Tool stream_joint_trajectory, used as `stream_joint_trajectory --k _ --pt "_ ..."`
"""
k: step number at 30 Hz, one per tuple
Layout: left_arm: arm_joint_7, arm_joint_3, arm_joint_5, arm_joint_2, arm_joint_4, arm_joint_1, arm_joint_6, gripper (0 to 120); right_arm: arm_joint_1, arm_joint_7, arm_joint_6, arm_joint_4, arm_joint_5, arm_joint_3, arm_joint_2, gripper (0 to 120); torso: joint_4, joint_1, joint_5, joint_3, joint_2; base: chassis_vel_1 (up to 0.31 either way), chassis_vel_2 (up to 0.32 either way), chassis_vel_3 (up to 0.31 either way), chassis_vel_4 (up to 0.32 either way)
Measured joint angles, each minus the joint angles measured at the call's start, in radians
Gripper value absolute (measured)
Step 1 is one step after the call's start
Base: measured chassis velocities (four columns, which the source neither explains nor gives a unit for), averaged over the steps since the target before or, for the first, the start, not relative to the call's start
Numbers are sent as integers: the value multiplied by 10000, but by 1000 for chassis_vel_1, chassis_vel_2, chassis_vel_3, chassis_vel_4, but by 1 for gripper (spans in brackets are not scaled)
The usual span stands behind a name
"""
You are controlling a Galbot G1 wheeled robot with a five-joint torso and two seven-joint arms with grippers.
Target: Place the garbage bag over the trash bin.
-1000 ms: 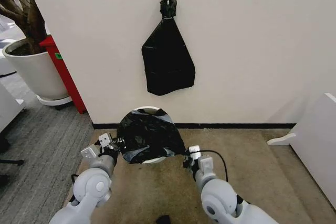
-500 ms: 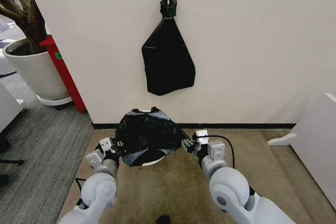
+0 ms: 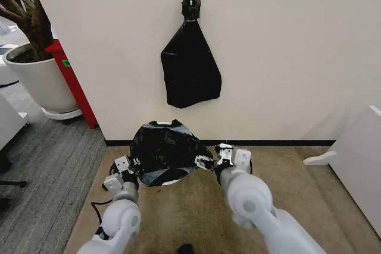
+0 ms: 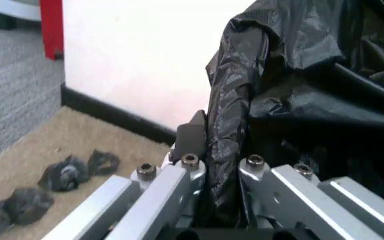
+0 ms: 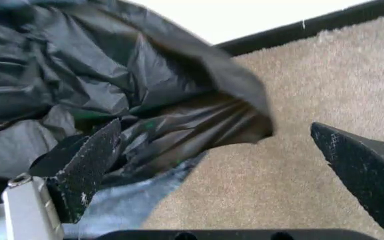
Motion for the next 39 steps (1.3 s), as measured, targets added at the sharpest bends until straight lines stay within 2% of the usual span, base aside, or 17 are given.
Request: stream_joint_trajectory --k 3,11,22,39 --pt "73 132 159 -102 52 -33 -179 3 166 316 -23 -367 -13 -189 458 100 0 0 1 0 0 0 0 0 0" --pt "111 257 220 -148 287 -205 -292 2 -101 292 -133 -594 -575 -660 905 100 -1 0 0 0 0 0 0 0 0" --pt "-43 283 80 -204 370 -420 -344 2 -478 -46 -189 -681 -1192 -970 1007 100 -1 0 2 0 0 0 0 0 0" --pt "-511 157 -492 -630 368 -723 -195 2 -1084 -580 -191 -540 -2088 -1154 933 100 -1 0 2 -1 0 0 0 0 0"
